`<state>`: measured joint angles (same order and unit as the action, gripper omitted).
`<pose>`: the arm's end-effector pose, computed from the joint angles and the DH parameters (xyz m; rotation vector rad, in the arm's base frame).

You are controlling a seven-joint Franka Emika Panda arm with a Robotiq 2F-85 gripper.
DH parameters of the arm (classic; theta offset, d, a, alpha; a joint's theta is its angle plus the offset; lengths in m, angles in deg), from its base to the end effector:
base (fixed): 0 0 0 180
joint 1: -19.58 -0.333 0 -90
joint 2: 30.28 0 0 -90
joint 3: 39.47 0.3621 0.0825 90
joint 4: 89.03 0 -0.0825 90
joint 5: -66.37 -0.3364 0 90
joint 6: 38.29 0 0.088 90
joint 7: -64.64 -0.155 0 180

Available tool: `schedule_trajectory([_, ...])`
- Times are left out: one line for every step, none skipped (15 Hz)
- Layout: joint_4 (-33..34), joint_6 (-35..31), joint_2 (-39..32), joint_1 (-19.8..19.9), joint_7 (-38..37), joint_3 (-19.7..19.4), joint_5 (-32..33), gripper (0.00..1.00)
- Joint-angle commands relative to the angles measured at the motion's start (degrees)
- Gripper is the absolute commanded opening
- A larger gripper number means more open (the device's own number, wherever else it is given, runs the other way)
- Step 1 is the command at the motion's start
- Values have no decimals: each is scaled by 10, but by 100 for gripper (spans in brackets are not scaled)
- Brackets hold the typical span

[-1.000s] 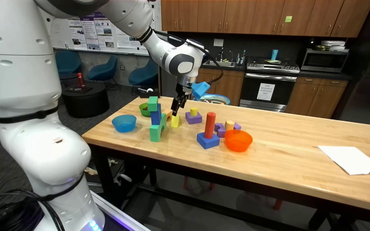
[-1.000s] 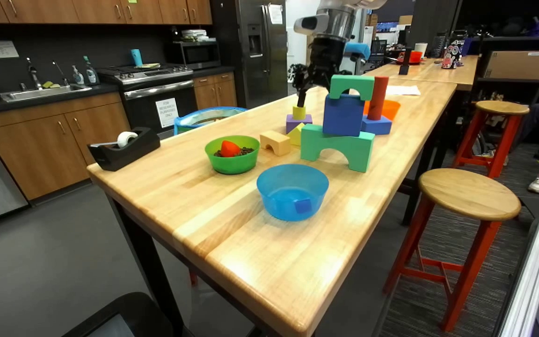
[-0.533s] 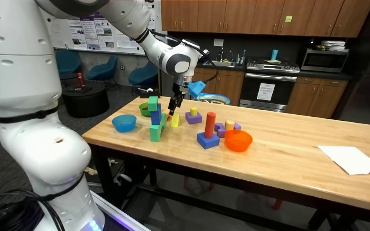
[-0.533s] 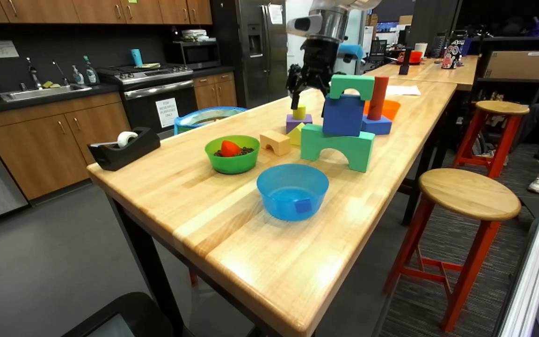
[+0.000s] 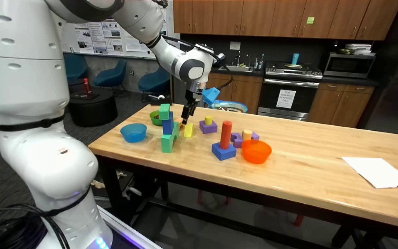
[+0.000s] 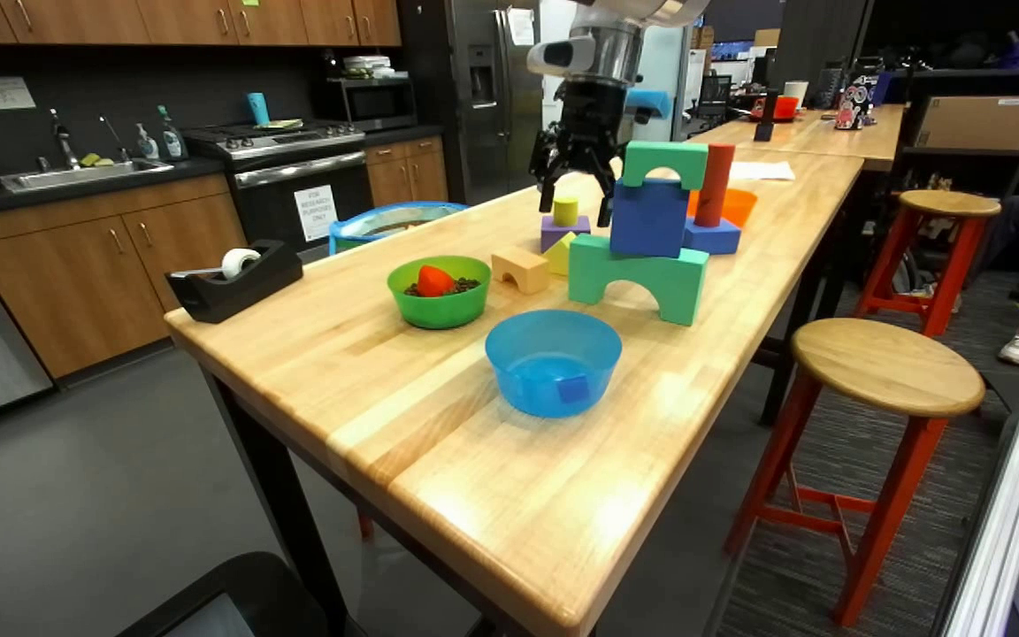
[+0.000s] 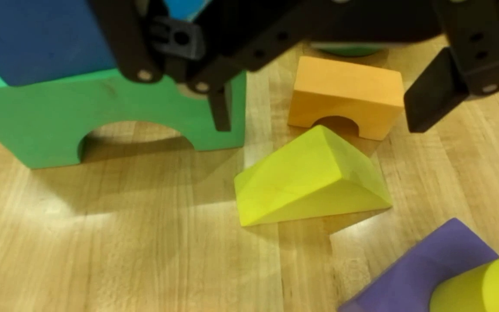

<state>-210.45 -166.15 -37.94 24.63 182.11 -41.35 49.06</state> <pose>0.5284 -0.0434 0.3784 -1.9342 -2.2945 -0.2946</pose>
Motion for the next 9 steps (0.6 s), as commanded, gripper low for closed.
schedule_trajectory([25, 11, -15, 2, 2, 6, 17, 100])
schedule_trajectory([27, 11, -17, 2, 2, 7, 19, 100])
schedule_trajectory([29, 12, -19, 3, 3, 8, 20, 100])
schedule_trajectory([31, 13, -20, 4, 4, 8, 23, 100])
schedule_trajectory([33, 14, -22, 4, 3, 8, 26, 100])
schedule_trajectory([36, 15, -24, 4, 3, 8, 27, 100])
schedule_trajectory([40, 18, -29, 4, 4, 9, 30, 100])
schedule_trajectory([44, 22, -33, 3, 1, 9, 39, 100])
schedule_trajectory([48, 25, -36, 2, 1, 9, 47, 100])
